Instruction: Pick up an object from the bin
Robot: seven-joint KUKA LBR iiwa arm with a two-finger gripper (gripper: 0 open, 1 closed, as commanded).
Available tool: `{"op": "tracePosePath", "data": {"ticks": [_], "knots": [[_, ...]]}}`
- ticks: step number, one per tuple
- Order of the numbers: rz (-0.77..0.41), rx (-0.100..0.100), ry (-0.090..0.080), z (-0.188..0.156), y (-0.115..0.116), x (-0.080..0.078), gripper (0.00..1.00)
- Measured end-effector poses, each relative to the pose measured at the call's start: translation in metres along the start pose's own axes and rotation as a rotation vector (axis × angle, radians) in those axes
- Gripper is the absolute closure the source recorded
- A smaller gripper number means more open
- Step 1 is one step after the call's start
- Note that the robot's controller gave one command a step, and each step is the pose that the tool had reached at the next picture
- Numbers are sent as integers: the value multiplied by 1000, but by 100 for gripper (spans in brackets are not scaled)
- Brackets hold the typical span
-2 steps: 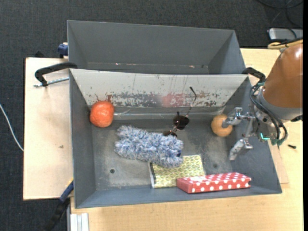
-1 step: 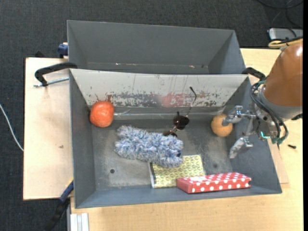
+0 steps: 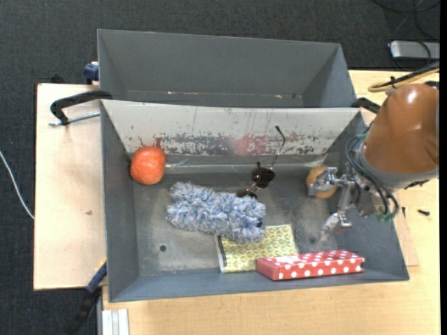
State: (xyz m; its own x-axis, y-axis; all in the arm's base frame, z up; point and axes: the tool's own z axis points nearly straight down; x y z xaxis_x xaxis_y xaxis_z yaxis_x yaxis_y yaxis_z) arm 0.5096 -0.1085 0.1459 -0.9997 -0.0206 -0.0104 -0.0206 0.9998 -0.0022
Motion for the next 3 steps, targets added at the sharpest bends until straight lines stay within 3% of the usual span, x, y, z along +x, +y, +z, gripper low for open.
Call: {"op": "tracePosePath", "data": {"ticks": [1,2,3], "knots": [[161,-3,11,39,5,-1,0],[357,-2,11,39,5,4,0],[132,-2,9,49,11,9,0]]}}
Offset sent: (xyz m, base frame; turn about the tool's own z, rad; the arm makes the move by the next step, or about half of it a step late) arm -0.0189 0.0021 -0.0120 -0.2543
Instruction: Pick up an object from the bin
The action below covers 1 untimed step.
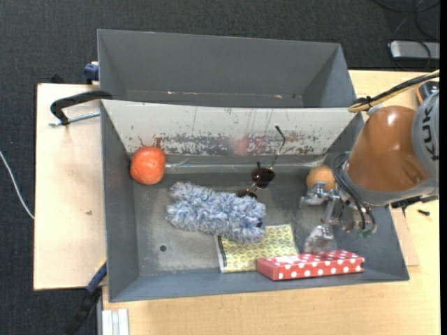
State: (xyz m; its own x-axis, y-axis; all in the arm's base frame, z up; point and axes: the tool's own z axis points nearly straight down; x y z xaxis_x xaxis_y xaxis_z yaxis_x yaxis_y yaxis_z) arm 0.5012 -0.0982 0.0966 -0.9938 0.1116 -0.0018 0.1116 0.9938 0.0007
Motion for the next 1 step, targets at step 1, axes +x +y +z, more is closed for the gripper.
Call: {"op": "tracePosePath", "data": {"ticks": [1], "knots": [[-57,0,-3,16,42,-10,0]]}}
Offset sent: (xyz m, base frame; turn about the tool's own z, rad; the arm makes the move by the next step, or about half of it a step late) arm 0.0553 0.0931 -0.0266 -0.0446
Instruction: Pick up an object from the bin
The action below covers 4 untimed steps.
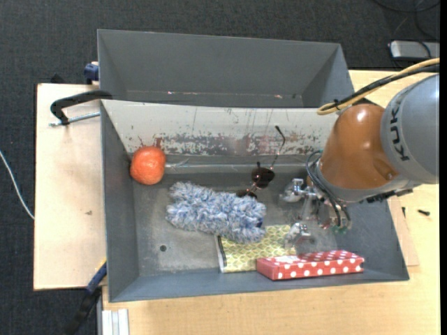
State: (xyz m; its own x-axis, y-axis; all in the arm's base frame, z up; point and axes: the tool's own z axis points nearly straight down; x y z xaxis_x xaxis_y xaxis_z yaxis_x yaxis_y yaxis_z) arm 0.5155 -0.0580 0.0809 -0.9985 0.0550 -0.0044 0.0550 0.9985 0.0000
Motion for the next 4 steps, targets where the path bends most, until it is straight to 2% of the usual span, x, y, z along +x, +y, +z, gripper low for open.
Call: {"op": "tracePosePath", "data": {"ticks": [1,2,3,4], "knots": [[10,-1,5,5,56,-41,100],[10,-1,4,5,56,-41,100],[14,-1,6,-31,55,-35,100],[29,-1,2,-9,49,-45,0]]}}
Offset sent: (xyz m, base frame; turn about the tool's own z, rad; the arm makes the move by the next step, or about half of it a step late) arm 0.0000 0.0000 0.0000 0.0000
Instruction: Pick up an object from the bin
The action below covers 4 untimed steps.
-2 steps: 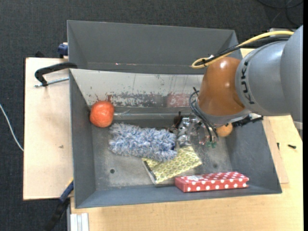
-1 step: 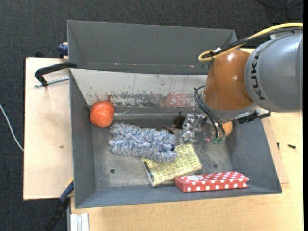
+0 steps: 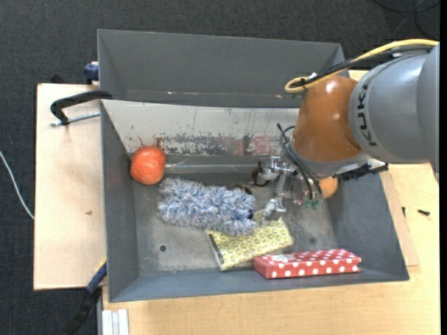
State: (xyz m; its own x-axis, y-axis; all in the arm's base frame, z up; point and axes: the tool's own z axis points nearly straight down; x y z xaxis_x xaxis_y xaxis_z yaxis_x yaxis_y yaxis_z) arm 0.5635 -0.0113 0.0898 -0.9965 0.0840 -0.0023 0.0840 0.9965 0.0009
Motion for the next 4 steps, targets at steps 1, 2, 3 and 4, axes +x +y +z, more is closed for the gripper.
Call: {"op": "tracePosePath", "data": {"ticks": [1,2,3,4], "knots": [[5,-1,-2,11,-1,-3,0],[5,-2,-20,11,83,33,100],[6,-4,-27,12,83,32,0],[5,-3,-27,12,84,32,0]]}}
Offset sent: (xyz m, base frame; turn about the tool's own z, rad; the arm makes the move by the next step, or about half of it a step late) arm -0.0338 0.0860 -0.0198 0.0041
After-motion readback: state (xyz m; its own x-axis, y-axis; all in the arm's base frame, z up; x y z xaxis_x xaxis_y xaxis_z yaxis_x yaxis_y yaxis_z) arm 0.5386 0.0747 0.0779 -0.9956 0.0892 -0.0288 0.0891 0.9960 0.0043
